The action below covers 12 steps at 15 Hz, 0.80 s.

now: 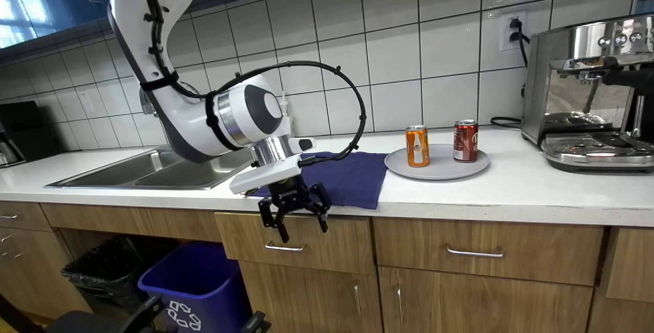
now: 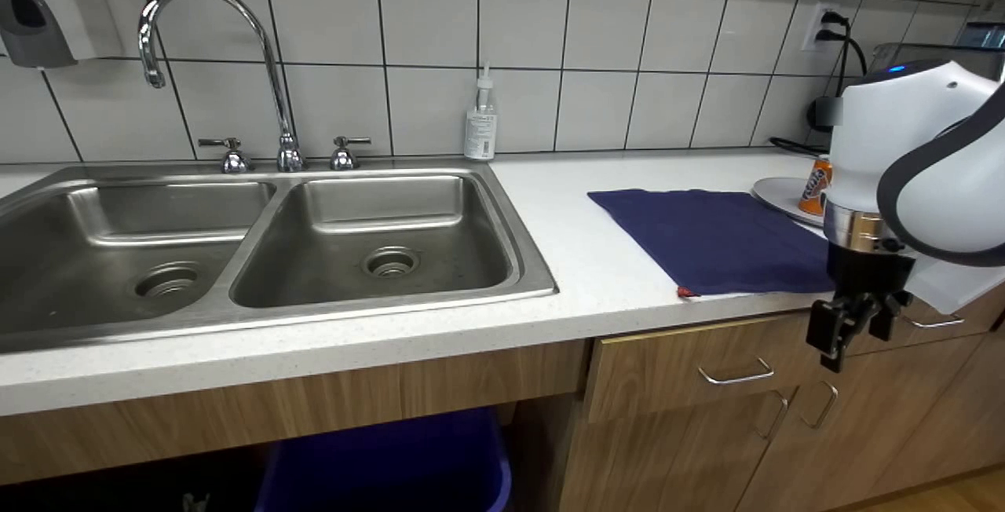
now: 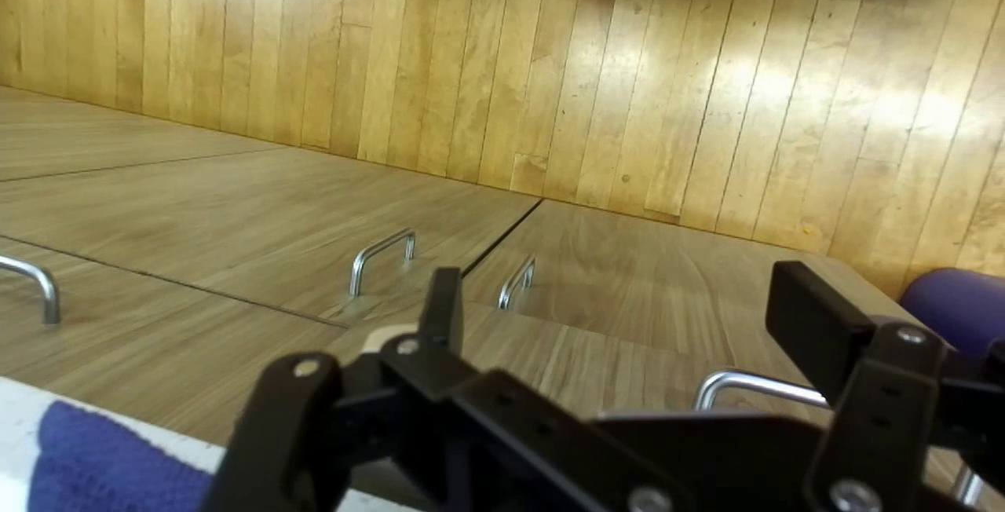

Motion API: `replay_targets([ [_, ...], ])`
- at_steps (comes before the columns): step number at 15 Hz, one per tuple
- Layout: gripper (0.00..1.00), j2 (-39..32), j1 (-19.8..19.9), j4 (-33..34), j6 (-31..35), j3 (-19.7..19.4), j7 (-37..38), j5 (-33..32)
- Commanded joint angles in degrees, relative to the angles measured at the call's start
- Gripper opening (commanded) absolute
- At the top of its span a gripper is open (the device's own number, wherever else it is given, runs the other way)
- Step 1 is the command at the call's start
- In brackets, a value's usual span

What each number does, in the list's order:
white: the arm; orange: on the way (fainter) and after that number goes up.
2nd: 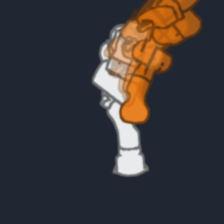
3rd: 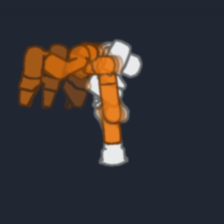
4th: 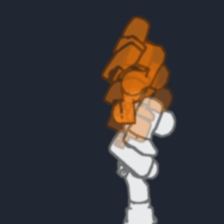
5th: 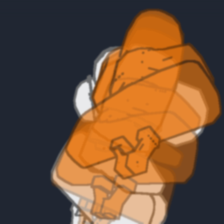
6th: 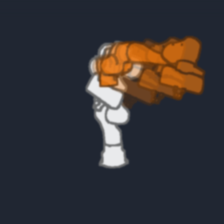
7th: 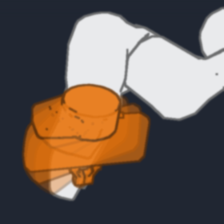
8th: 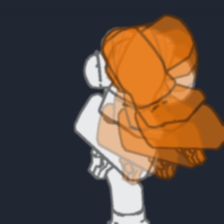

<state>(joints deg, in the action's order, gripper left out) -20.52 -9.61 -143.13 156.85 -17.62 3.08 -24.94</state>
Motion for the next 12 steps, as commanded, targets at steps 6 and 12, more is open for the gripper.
replay_targets([
  [6, 1.00, 7.41, 2.22, -4.01, -0.38, 2.07, 1.01, -1.74],
  [12, 1.00, 9.74, 3.32, -3.87, -0.34, 3.59, 0.92, -1.51],
])
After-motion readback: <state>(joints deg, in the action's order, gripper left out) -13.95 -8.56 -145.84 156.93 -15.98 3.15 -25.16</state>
